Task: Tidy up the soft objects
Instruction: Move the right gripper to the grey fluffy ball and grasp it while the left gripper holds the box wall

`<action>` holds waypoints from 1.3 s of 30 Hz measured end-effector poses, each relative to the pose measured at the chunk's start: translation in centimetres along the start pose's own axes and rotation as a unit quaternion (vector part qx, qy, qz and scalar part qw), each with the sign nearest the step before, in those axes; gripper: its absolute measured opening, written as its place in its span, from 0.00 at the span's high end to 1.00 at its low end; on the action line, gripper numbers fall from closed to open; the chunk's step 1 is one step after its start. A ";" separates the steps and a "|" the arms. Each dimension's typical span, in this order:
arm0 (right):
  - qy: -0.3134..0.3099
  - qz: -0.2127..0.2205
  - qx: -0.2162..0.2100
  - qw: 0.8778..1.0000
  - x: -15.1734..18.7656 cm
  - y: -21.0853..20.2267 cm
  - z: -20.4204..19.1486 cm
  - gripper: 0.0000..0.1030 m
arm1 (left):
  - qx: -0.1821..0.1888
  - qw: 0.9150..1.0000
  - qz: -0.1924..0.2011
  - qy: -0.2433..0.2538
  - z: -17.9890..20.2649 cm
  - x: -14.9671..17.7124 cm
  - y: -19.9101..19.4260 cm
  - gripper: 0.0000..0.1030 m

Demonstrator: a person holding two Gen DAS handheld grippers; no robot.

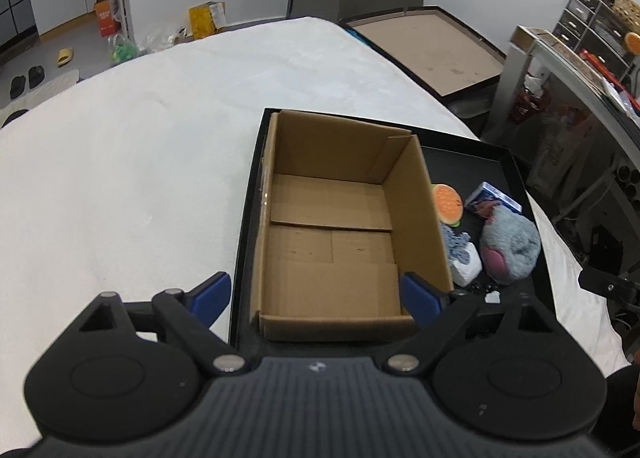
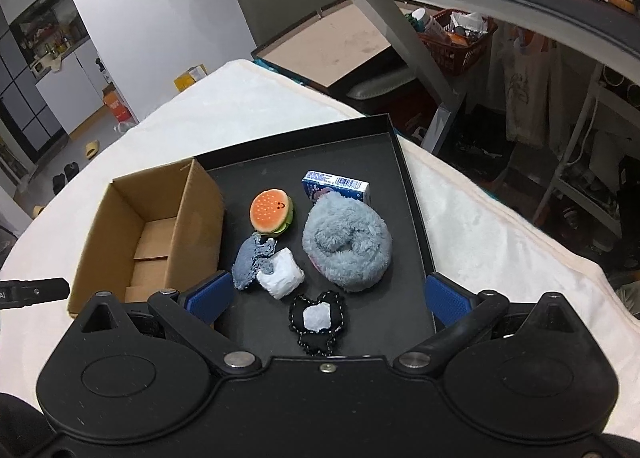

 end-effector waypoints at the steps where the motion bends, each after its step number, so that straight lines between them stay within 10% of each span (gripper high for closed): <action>1: -0.003 -0.002 0.002 1.000 0.0 0.3 -0.1 0.00 | 0.000 1.000 -0.002 -0.002 -0.2 -0.1 0.3 0.16; 24: -0.043 -0.065 0.062 0.995 -0.9 9.3 0.6 0.00 | -0.002 0.998 -0.040 -0.049 -3.7 -1.8 7.3 0.75; 39: -0.094 -0.079 0.103 0.987 -1.7 13.6 0.5 0.12 | -0.001 0.997 -0.032 -0.063 -4.6 -2.8 8.8 0.84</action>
Point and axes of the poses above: each gripper's, at about its wrist camera, not at the fingertips, and y roughly the way its jaws point, z to its right, x to its underside, the point moved 5 cm from there along y, roughly the way its jaws point, and after that the axes turned 3 degrees about -z, right-handed, at the moved point
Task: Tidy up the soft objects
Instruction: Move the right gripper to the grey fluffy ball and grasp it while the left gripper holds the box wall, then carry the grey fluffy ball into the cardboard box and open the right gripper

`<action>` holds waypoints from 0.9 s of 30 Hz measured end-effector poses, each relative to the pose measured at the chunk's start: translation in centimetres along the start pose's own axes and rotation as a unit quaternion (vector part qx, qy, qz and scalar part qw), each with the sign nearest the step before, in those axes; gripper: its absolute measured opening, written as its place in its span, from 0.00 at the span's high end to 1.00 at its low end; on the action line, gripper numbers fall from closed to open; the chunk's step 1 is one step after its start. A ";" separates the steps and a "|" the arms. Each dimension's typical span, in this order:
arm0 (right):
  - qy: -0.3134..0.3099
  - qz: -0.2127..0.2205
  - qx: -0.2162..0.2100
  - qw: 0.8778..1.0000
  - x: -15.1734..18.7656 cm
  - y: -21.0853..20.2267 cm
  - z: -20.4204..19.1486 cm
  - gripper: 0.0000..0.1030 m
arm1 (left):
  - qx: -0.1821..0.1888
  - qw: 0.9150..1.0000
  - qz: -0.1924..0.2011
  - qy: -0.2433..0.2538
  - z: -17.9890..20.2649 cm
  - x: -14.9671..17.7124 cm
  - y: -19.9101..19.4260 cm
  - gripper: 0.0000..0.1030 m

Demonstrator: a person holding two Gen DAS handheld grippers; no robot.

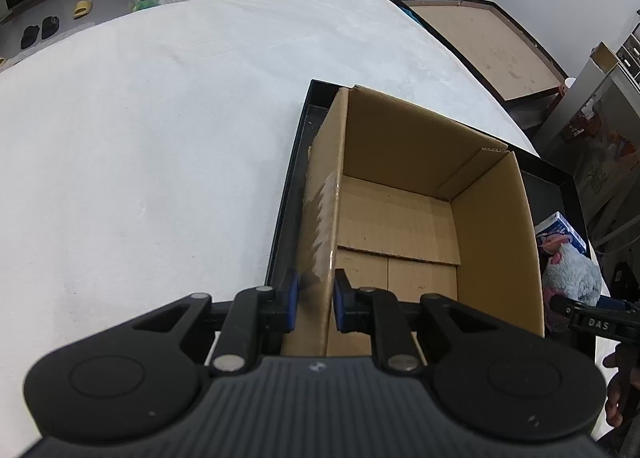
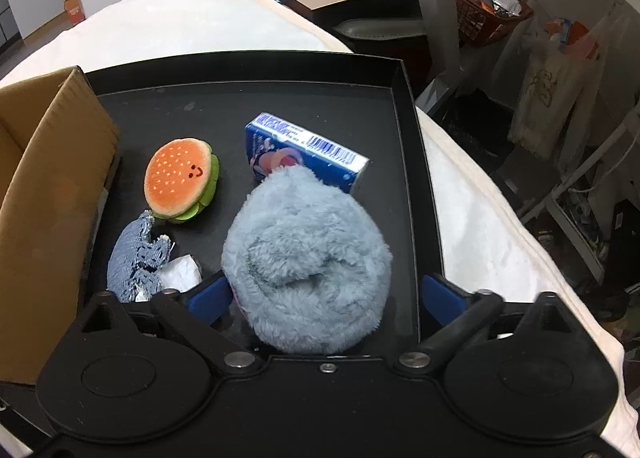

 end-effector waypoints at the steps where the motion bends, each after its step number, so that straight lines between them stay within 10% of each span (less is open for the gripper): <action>1: 0.000 -0.003 -0.006 1.000 0.1 0.1 -0.1 0.23 | 0.001 1.000 0.001 0.001 0.0 0.0 0.0 0.84; 27: -0.015 0.045 -0.002 0.999 -0.6 -7.5 -3.3 0.34 | 0.041 0.999 0.009 -0.017 -1.5 0.3 0.4 0.82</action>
Point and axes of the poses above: each gripper's, at about its wrist camera, not at the fingertips, and y roughly the way its jaws point, z to its right, x to its underside, the point moved 5 cm from there along y, roughly the way its jaws point, and after that the axes turned 3 degrees about -z, right-handed, at the moved point
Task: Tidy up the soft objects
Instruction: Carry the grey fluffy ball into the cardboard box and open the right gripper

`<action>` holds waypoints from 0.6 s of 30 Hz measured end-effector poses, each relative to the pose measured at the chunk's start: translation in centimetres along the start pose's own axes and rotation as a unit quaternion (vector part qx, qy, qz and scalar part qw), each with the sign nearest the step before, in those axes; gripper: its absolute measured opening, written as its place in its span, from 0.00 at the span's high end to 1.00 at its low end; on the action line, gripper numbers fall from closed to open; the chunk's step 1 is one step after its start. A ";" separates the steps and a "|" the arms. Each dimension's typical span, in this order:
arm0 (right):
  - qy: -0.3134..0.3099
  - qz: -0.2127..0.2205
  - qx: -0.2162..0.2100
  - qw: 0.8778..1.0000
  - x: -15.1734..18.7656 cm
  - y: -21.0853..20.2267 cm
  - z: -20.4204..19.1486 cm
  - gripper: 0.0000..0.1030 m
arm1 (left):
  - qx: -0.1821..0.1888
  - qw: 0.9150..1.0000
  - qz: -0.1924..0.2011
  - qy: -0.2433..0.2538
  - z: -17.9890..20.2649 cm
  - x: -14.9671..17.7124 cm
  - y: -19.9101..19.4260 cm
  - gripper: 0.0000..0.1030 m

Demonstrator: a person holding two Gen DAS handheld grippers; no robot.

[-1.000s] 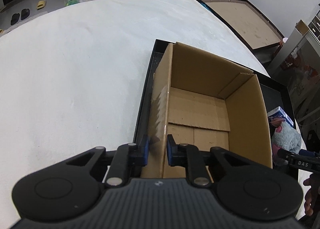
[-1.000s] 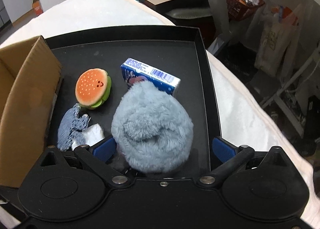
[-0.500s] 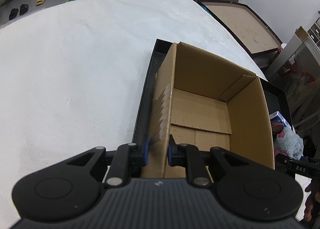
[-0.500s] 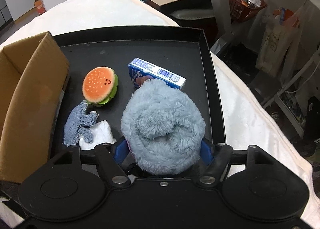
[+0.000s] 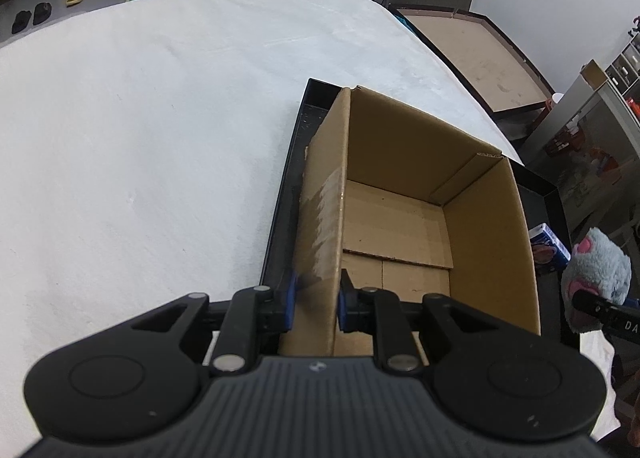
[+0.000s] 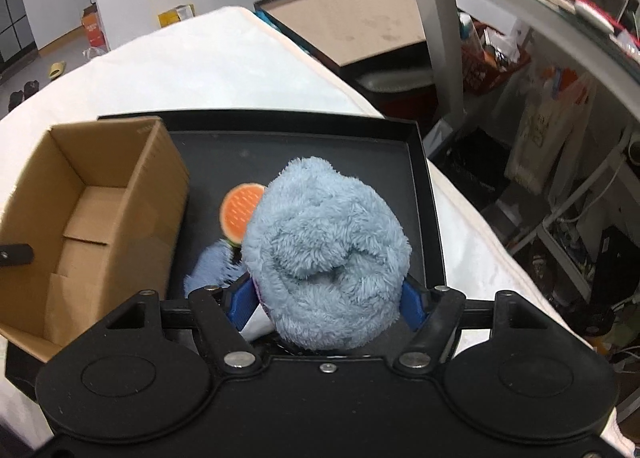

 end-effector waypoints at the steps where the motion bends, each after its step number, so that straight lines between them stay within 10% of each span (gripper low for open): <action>1: -0.002 0.001 -0.001 1.000 -0.1 -0.2 -0.2 0.34 | 0.002 1.000 0.000 0.000 -0.1 0.0 0.0 0.82; 18: -0.057 0.024 -0.008 0.998 -3.3 -3.6 -7.4 0.34 | 0.023 1.000 0.003 -0.008 -0.3 0.1 0.0 0.81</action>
Point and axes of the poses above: each gripper's, at about its wrist camera, not at the fingertips, and y roughly the way its jaws point, z to its right, x to its underside, the point moved 5 cm from there along y, roughly the way its jaws point, and after that the axes turned 3 degrees about -z, right-handed, at the moved point
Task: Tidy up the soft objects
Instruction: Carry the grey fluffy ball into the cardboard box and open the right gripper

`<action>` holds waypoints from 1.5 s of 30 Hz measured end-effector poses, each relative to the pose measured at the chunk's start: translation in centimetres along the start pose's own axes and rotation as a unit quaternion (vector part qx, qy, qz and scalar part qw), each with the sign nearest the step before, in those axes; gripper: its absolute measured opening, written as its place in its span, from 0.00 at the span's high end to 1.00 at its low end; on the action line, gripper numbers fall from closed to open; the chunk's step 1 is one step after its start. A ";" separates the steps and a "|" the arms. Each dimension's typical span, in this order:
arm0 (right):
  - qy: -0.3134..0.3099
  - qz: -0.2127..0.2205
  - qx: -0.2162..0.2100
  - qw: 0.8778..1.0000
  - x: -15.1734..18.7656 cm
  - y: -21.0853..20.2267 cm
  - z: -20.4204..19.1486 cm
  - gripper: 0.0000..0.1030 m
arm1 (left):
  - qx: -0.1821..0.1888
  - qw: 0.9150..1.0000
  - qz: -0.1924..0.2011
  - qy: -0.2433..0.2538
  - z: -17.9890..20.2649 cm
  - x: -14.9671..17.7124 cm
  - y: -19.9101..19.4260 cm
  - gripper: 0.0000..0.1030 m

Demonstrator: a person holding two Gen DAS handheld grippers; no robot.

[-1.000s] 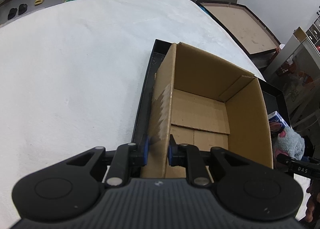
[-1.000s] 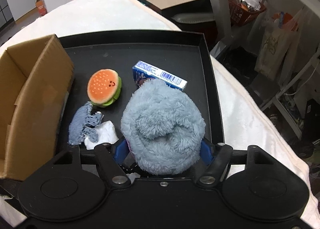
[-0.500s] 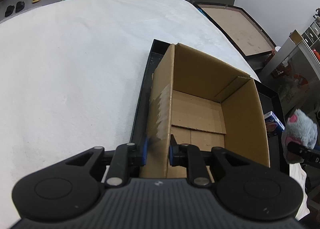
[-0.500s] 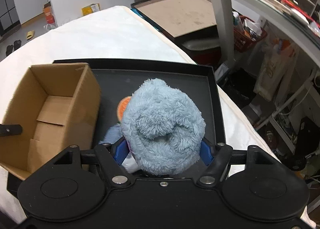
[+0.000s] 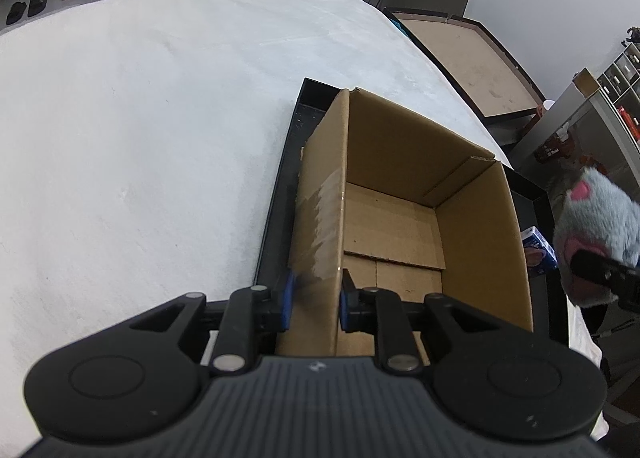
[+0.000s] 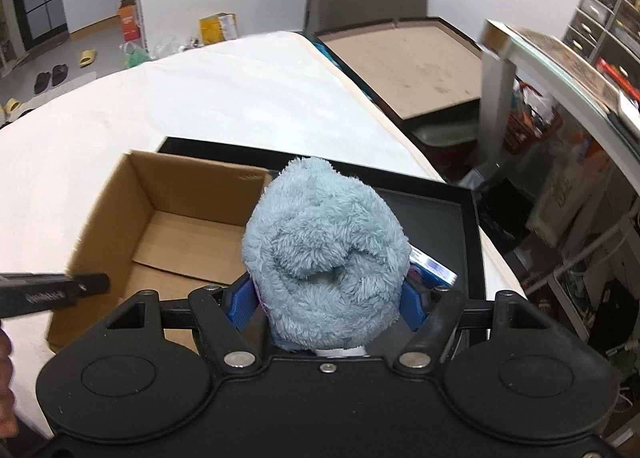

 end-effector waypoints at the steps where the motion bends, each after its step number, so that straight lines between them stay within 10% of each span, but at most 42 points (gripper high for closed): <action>1: -0.003 0.002 -0.002 1.000 -0.3 -0.1 -0.4 0.34 | 0.002 1.000 0.000 -0.002 -0.1 0.0 0.0 0.81; 22: -0.061 0.018 -0.054 0.997 -4.3 1.4 -9.7 0.30 | 0.037 0.999 -0.006 -0.036 -0.9 -0.3 0.2 0.80; 45: -0.023 0.009 -0.104 0.994 -3.0 1.7 -7.9 0.30 | 0.031 0.999 -0.003 -0.033 -0.6 -0.1 -0.1 0.78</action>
Point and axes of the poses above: each gripper's, at about its wrist camera, not at the fingertips, and y roughly the way its jaws point, z to its right, x to its underside, the point moved 5 cm from there along y, roughly the way its jaws point, and after that the axes turned 3 degrees about -z, right-handed, at the moved point
